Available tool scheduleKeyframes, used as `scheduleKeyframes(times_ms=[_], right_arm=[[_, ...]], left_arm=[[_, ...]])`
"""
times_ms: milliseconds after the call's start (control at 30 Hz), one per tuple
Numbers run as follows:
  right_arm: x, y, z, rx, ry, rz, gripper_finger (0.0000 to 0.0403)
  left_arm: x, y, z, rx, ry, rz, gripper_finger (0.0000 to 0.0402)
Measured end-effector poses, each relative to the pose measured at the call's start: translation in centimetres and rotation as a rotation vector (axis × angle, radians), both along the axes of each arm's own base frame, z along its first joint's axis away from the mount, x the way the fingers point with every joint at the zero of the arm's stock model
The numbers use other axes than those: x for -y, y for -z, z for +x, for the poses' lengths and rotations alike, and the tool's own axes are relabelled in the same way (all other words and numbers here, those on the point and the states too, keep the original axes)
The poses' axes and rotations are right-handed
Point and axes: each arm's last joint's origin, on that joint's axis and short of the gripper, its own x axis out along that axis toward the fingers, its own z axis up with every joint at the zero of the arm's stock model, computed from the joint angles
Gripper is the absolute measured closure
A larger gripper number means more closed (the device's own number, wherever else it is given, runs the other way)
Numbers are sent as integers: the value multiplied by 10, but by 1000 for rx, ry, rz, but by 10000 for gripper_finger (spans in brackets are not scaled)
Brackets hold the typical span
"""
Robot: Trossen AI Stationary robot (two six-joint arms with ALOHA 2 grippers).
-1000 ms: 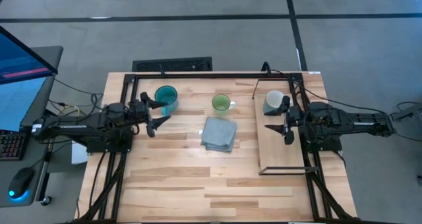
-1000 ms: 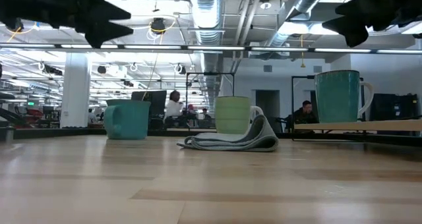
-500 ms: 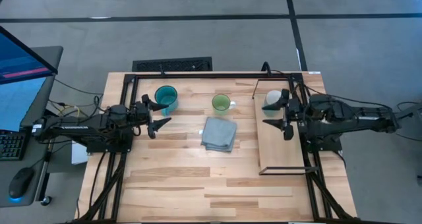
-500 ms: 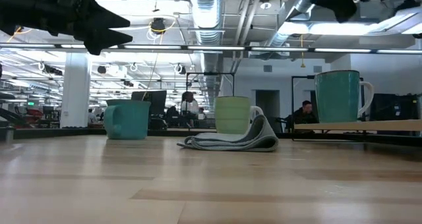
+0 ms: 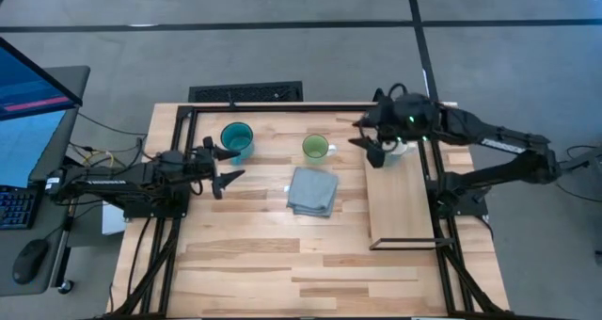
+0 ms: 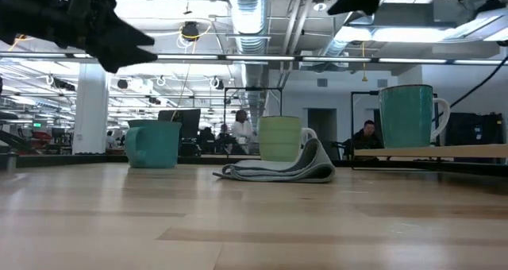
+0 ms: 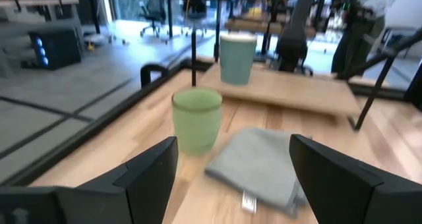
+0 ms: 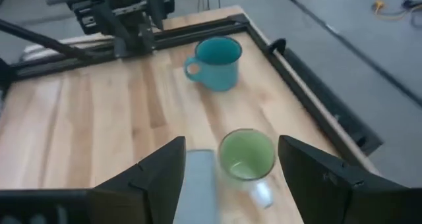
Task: Stack small to large cups/mugs on shelf
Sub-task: Put the green mug on the shelf
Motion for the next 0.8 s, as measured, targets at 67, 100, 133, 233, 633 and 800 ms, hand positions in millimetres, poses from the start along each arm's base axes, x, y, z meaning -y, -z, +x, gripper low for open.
scheduleKeyframes(times_ms=[67, 100, 133, 233, 633, 800], right_arm=[[4, -7, 7, -4, -15, -40, 137], [6, -11, 10, 1, -22, -57, 137], [7, -13, 13, 6, -27, -73, 137], [10, -16, 23, 10, -49, -115, 137], [28, 21, 68, -112, -3, -114, 137], [40, 40, 82, -182, 13, -107, 137]], left_arm=[[0, 3, 0, -36, 0, -3, 120], [0, 5, -1, -51, 0, -5, 120], [0, 6, -1, -59, -1, -6, 120], [0, 6, -1, -58, -1, -6, 120], [0, 0, 0, -13, 0, 47, 120], [0, 0, 0, -18, -7, 62, 120]])
